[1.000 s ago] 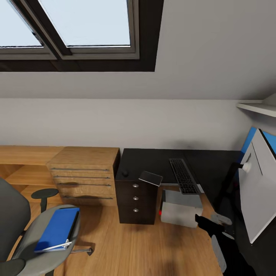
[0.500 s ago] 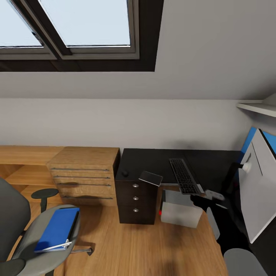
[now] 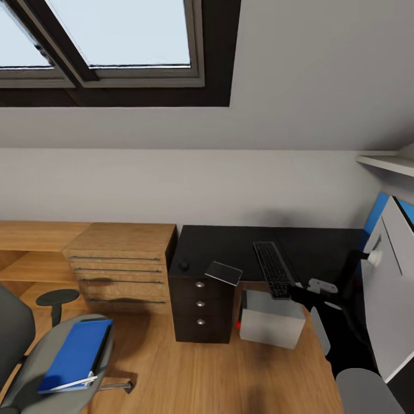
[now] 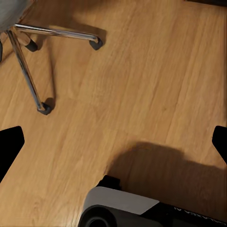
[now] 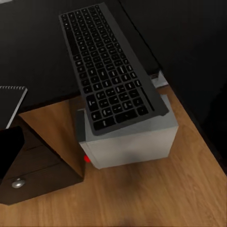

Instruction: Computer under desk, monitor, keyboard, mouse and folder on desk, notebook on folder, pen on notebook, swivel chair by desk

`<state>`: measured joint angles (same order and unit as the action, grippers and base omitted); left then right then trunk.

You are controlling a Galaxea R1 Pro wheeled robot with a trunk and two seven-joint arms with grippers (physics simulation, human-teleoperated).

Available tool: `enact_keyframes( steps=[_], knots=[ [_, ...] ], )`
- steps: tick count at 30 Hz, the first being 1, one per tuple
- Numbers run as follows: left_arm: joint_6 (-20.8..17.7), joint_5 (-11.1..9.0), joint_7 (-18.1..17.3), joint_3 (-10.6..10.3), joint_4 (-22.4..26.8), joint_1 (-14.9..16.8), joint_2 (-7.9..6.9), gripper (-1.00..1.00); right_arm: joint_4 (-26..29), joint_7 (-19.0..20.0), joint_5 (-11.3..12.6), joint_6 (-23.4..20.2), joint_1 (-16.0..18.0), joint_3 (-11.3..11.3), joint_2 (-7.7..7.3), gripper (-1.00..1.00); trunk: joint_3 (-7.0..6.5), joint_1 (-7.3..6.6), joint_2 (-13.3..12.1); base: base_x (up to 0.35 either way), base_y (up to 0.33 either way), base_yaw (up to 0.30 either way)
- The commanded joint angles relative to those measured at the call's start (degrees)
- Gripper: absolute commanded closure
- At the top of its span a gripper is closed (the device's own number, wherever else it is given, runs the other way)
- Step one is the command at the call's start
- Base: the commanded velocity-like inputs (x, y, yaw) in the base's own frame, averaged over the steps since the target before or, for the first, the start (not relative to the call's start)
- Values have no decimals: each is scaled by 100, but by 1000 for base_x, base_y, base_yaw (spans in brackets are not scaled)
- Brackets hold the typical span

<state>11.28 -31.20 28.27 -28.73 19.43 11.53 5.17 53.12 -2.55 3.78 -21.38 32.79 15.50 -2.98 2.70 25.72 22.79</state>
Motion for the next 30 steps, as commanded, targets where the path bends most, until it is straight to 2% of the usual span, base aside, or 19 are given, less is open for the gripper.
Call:
enact_keyframes(
  steps=[1, 6, 15, 30],
  knots=[
    [33, -61, 30, -51, -4, 7, -1, -100, 10, -31, 38, -20, 2, -1, -6, -100, 13, 6, 13, 250, -116, 0],
    [33, -62, 30, -53, -8, 7, 1, -100, 7, -34, 36, -10, 0, 90, -46, -100, 13, 6, 13, 153, -82, -6],
    [32, -77, 30, -46, -9, 7, 2, -100, -1, -12, 35, 1, -1, 476, -77, -100, -7, 6, 13, 28, -16, -165],
    [32, -86, 30, -38, -17, 7, -3, -100, -28, -9, 35, 3, -1, 541, -63, -100, -52, 6, 13, 2, -1, -239]
  ],
)
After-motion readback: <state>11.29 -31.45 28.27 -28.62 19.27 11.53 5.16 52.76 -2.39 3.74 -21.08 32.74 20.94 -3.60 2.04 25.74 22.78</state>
